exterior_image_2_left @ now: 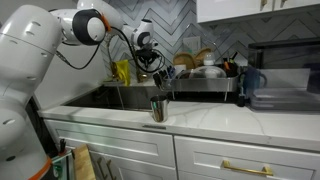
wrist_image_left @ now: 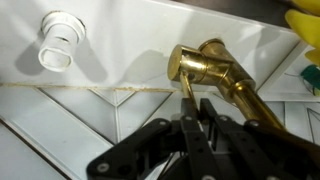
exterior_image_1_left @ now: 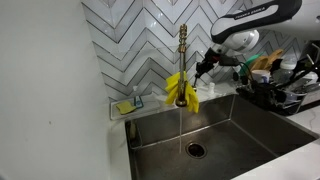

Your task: Close the tap

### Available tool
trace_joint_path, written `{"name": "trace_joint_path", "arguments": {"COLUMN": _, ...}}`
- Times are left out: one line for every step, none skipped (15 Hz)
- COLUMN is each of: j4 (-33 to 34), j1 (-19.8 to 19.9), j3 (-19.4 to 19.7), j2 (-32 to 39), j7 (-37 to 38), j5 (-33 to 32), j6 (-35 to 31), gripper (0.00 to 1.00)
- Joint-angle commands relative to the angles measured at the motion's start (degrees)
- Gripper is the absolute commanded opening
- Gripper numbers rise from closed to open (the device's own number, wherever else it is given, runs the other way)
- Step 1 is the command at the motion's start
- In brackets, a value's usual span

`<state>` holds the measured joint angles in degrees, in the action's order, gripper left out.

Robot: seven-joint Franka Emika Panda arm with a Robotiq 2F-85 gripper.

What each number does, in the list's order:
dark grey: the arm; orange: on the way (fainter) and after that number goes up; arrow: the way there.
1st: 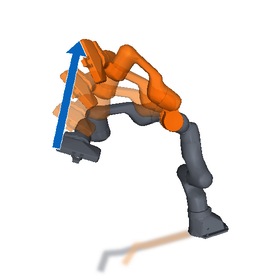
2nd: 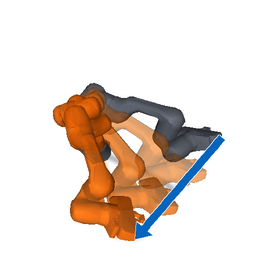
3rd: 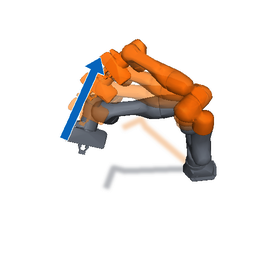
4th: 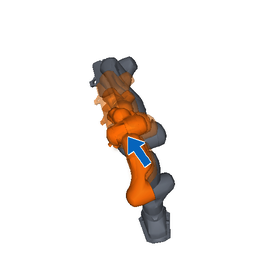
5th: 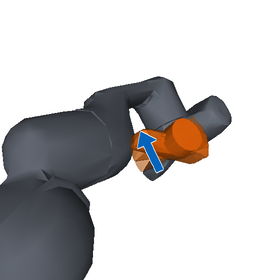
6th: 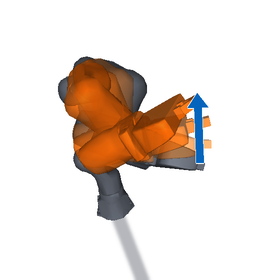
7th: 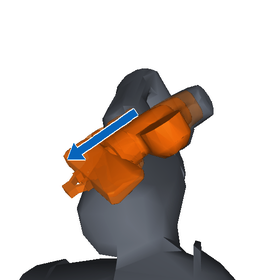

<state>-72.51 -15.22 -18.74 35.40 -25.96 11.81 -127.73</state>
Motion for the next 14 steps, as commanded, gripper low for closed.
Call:
{"name": "trace_joint_path", "arguments": {"j4": 0.96, "j1": -0.56, "j3": -2.32, "j2": -0.35, "j7": -2.50, "j5": 1.44, "j6": 0.31, "gripper": 0.03}}
{"name": "trace_joint_path", "arguments": {"j4": 1.02, "j1": -0.55, "j3": -2.54, "j2": -0.33, "j7": -3.30, "j5": 1.60, "j6": 0.38, "gripper": 0.03}}
{"name": "trace_joint_path", "arguments": {"j4": 1.09, "j1": -0.50, "j3": -2.84, "j2": -0.33, "j7": -4.21, "j5": 1.84, "j6": 0.55, "gripper": 0.03}}
{"name": "trace_joint_path", "arguments": {"j4": 1.13, "j1": -0.60, "j3": -2.93, "j2": -0.36, "j7": -4.96, "j5": 1.73, "j6": 0.56, "gripper": 0.03}}
{"name": "trace_joint_path", "arguments": {"j4": 1.21, "j1": -0.60, "j3": -3.13, "j2": -0.36, "j7": -5.93, "j5": 1.82, "j6": 0.50, "gripper": 0.03}}
{"name": "trace_joint_path", "arguments": {"j4": 1.33, "j1": -0.57, "j3": -3.35, "j2": -0.33, "j7": -6.87, "j5": 1.97, "j6": 0.63, "gripper": 0.03}}
{"name": "trace_joint_path", "arguments": {"j4": 1.47, "j1": -0.65, "j3": -3.45, "j2": -0.27, "j7": -7.64, "j5": 1.91, "j6": 0.77, "gripper": 0.03}}
{"name": "trace_joint_path", "arguments": {"j4": 1.65, "j1": -0.72, "j3": -3.59, "j2": -0.17, "j7": -8.44, "j5": 1.89, "j6": 0.91, "gripper": 0.03}}
{"name": "trace_joint_path", "arguments": {"j4": 1.84, "j1": -0.75, "j3": -3.70, "j2": -0.08, "j7": -9.20, "j5": 1.88, "j6": 1.16, "gripper": 0.03}}
{"name": "trace_joint_path", "arguments": {"j4": 2.02, "j1": -0.77, "j3": -3.84, "j2": 0.05, "j7": -9.96, "j5": 1.90, "j6": 1.27, "gripper": 0.03}}
{"name": "trace_joint_path", "arguments": {"j4": 2.14, "j1": -0.78, "j3": -3.95, "j2": 0.12, "j7": -10.74, "j5": 1.96, "j6": 1.46, "gripper": 0.03}}
{"name": "trace_joint_path", "arguments": {"j4": 2.26, "j1": -0.83, "j3": -3.99, "j2": 0.20, "j7": -11.31, "j5": 1.96, "j6": 1.60, "gripper": 0.03}}
{"name": "trace_joint_path", "arguments": {"j4": 2.38, "j1": -0.93, "j3": -3.94, "j2": 0.29, "j7": -11.80, "j5": 1.84, "j6": 1.69, "gripper": 0.03}}
{"name": "trace_joint_path", "arguments": {"j4": 2.47, "j1": -0.92, "j3": -3.98, "j2": 0.34, "j7": -12.27, "j5": 1.92, "j6": 1.70, "gripper": 0.03}}
